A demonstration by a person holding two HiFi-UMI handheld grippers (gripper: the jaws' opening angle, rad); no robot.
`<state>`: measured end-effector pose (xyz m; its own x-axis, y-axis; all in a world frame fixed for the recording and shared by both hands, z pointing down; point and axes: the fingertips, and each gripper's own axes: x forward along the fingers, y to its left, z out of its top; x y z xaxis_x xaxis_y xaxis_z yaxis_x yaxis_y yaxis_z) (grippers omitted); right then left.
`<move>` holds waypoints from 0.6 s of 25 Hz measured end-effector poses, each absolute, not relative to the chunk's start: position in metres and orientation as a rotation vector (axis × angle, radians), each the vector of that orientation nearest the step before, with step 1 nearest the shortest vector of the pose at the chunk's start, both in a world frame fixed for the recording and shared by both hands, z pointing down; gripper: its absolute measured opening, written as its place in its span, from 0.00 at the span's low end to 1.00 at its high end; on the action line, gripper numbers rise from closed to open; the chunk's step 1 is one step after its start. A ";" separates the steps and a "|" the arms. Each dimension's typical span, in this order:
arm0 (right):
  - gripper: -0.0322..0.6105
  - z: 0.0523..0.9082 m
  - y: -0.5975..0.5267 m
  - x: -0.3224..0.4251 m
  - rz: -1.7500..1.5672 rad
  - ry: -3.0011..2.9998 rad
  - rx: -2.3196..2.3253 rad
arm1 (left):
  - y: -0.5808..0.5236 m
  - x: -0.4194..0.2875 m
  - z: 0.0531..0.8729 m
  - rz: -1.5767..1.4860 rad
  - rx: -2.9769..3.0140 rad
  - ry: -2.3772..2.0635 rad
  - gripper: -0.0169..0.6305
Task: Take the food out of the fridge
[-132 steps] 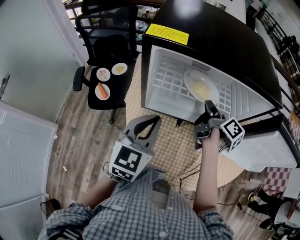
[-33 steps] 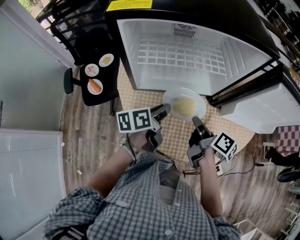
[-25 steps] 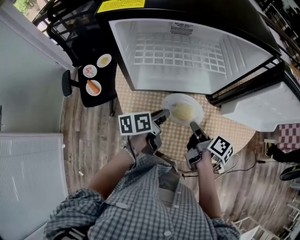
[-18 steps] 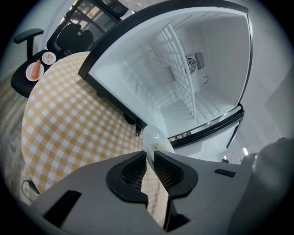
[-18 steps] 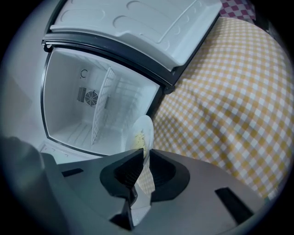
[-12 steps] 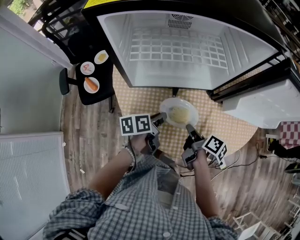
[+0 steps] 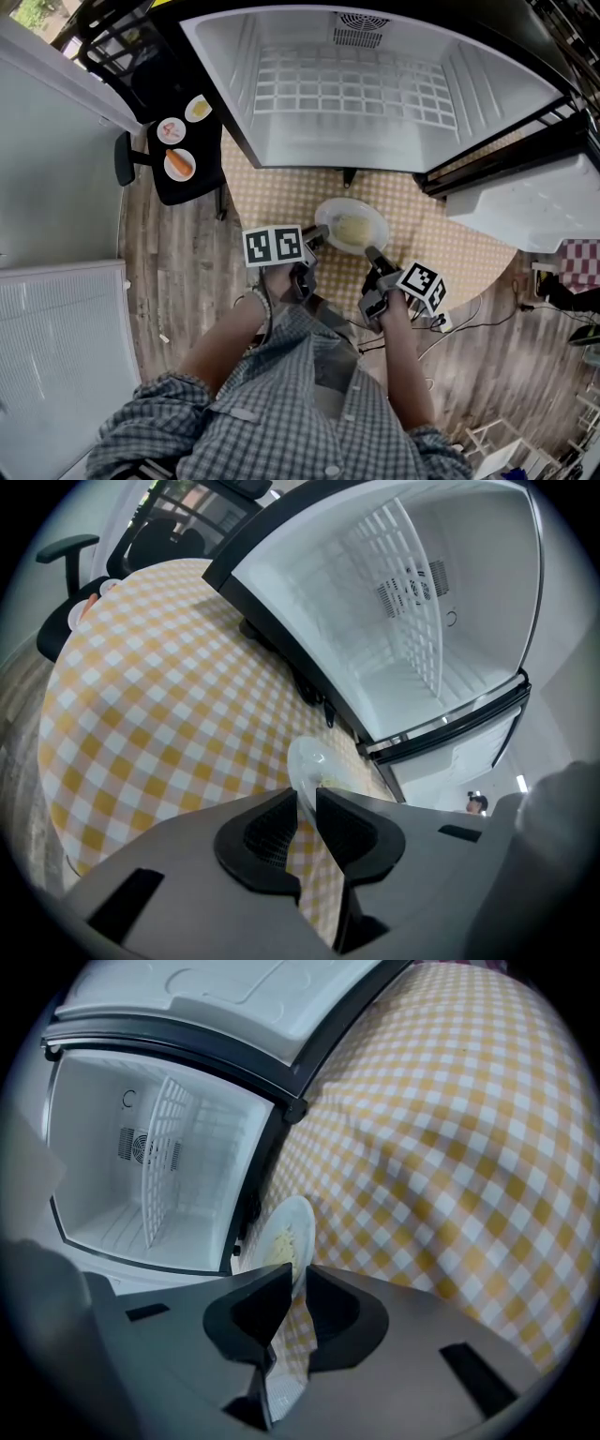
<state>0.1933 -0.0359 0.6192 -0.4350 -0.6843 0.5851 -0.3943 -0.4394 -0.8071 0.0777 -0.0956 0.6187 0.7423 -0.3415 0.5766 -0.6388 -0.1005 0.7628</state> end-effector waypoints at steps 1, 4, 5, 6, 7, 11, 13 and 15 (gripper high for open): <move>0.09 0.622 -0.036 0.193 -1.978 1.524 -1.540 | -0.095 0.078 0.621 0.308 1.708 -0.786 0.13; 0.09 0.627 -0.034 0.193 -1.995 1.525 -1.579 | -0.094 0.078 0.627 0.345 1.716 -0.793 0.14; 0.09 0.629 -0.034 0.192 -2.001 1.527 -1.593 | -0.094 0.078 0.629 0.360 1.720 -0.797 0.14; 0.09 0.631 -0.033 0.192 -2.007 1.531 -1.605 | -0.093 0.078 0.630 0.377 1.725 -0.800 0.14; 0.09 0.632 -0.033 0.192 -2.013 1.536 -1.616 | -0.093 0.078 0.631 0.395 1.730 -0.803 0.14; 0.09 0.635 -0.032 0.191 -2.018 1.548 -1.634 | -0.092 0.078 0.632 0.434 1.749 -0.799 0.15; 0.09 0.636 -0.032 0.192 -2.015 1.552 -1.643 | -0.092 0.078 0.632 0.445 1.755 -0.792 0.15; 0.10 0.637 -0.032 0.192 -2.014 1.563 -1.658 | -0.091 0.078 0.633 0.461 1.760 -0.786 0.15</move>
